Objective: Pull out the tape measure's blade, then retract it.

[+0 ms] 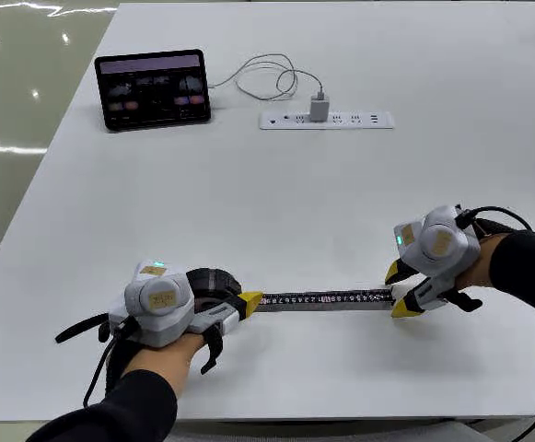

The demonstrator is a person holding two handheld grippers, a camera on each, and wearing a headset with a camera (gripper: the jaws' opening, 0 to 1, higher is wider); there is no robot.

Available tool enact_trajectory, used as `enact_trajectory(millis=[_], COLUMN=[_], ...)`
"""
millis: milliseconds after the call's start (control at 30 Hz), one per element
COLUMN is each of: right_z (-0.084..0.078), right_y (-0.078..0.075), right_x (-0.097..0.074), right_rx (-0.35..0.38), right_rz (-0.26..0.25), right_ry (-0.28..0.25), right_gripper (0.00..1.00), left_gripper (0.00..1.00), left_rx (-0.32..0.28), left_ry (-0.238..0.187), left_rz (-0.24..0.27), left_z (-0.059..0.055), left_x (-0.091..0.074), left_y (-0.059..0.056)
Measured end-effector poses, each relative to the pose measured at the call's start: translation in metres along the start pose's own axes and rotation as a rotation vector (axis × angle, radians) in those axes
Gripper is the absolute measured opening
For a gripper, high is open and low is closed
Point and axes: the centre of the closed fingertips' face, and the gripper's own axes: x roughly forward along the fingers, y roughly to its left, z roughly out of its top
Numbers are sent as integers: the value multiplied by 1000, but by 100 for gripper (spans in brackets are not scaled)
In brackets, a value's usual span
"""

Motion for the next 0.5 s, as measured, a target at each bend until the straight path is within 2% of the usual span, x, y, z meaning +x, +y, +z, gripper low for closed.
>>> enact_trajectory(millis=[233,300,433,500], right_z=[1,0,1,1], right_y=[-1,0,-1,0], right_x=[4,4,4,4], right_rx=[-22,-16,9,12], right_rz=[-5,1,-10,-12], right_ry=[14,18,14,18], right_gripper=[15,15,12,12], left_gripper=[96,91,90,89], left_rx=[-12,2,5,-13], left_ry=[-6,-6,-7,-3], left_rz=[-2,-8,-11,-13], left_z=[0,1,1,0], left_x=[1,0,2,2], left_y=[1,0,-2,-3])
